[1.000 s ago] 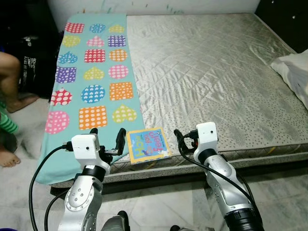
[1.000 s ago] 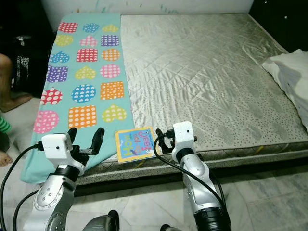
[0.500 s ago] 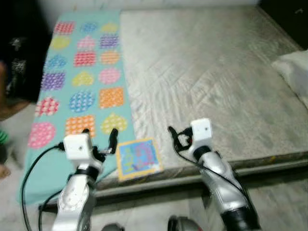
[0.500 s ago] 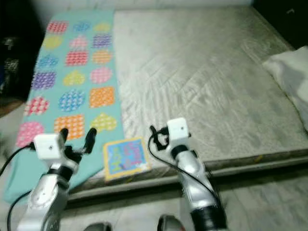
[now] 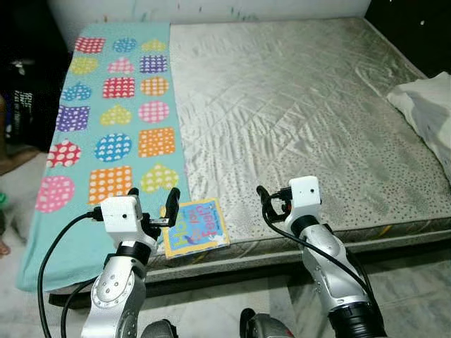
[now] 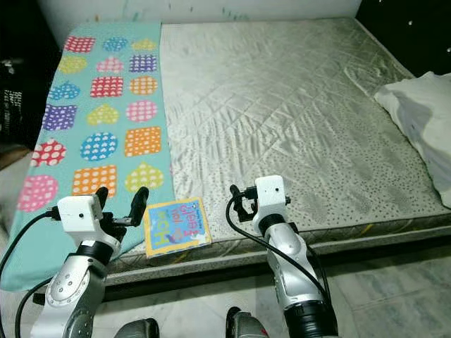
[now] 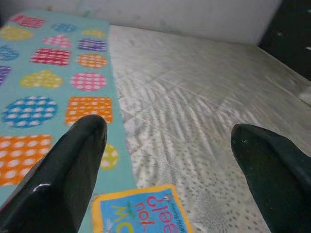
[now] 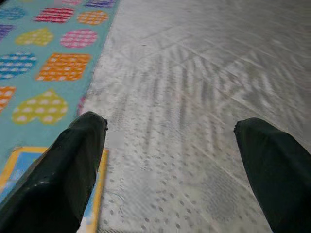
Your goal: Clean up the room
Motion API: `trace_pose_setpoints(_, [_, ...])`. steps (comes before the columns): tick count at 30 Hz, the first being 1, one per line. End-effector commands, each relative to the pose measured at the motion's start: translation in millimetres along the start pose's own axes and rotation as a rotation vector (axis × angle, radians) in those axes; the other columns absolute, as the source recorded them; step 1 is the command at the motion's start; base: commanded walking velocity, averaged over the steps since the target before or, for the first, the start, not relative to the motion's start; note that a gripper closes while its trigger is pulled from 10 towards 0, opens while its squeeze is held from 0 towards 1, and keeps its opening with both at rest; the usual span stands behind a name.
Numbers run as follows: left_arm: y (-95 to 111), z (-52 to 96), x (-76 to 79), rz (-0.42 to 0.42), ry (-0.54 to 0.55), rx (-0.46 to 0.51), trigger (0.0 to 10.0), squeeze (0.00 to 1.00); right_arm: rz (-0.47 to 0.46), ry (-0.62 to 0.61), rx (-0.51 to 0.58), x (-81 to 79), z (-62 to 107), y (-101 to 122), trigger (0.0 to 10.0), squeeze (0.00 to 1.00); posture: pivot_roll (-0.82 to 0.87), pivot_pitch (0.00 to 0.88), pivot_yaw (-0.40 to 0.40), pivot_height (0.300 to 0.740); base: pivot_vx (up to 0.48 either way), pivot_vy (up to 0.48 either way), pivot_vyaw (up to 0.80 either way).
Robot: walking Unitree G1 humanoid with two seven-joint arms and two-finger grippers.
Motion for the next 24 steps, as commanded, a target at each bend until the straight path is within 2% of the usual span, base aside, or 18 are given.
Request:
trace_pose_setpoints(1, [-4.0, 0.9, 0.2, 0.001, 0.004, -0.019, 10.0, 0.0, -0.002, -0.014, -0.021, 4.0, 2.4, -7.5, 10.0, 0.0, 0.12, 0.209, -0.017, 0.74, 0.0, 0.0, -0.8])
trace_pose_setpoints(7, [-0.5, 0.1, -8.5, -0.016, 0.068, -0.006, 10.0, 0.0, 0.004, -0.034, -0.024, 10.9, 1.1, -8.0, 10.0, 0.0, 0.12, 0.225, -0.013, 0.74, 0.0, 0.0, 0.0])
trace_pose_setpoints(12, [9.6, 0.1, -16.5, -0.046, 0.113, 0.03, 10.0, 0.0, 0.007, -0.059, -0.018, 20.2, 1.6, -6.4, 10.0, 0.0, 0.12, 0.253, -0.01, 0.74, 0.0, 0.0, 0.0])
trace_pose_setpoints(15, [18.3, 4.9, -24.8, -0.072, 0.147, 0.059, 10.0, 0.0, 0.004, -0.075, 0.008, 25.8, 5.6, -4.1, 10.0, 0.0, 0.12, 0.265, -0.008, 0.74, 0.0, 0.0, 0.0])
trace_pose_setpoints(17, [30.0, 21.8, -45.8, -0.102, 0.224, 0.085, 10.0, 0.0, 0.0, -0.134, 0.038, 42.7, 18.7, -0.6, 10.0, 0.0, 0.13, 0.27, -0.007, 0.74, 0.0, 0.0, 0.0])
trace_pose_setpoints(20, [28.5, 36.0, -59.0, -0.117, 0.268, 0.067, 10.0, 0.0, 0.011, -0.179, 0.05, 55.2, 30.7, 1.4, 10.0, 0.0, 0.13, 0.272, -0.009, 0.74, 0.0, 0.0, 0.0])
trace_pose_setpoints(21, [28.5, 36.0, -59.0, -0.117, 0.268, 0.067, 10.0, 0.0, 0.011, -0.179, 0.05, 55.2, 30.7, 1.4, 10.0, 0.0, 0.13, 0.272, -0.009, 0.74, 0.0, 0.0, 0.0])
trace_pose_setpoints(24, [19.2, 57.0, -73.4, -0.094, 0.331, 0.021, 10.0, 0.0, 0.035, -0.191, 0.062, 65.4, 45.5, 6.8, 10.0, 0.0, 0.11, 0.271, -0.016, 0.74, 0.0, 0.0, 0.0])
Point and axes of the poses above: a point about 5 cm out from each wrist's last joint towards the gripper, its own z axis pointing back from the gripper into the wrist, its own y axis along the axis of the wrist's last joint, x = y × z, the point moved 4 cm from there along -z, pointing out of the wrist towards the gripper, and after that the axes turned 11 degrees about z, right-handed, at the moved point
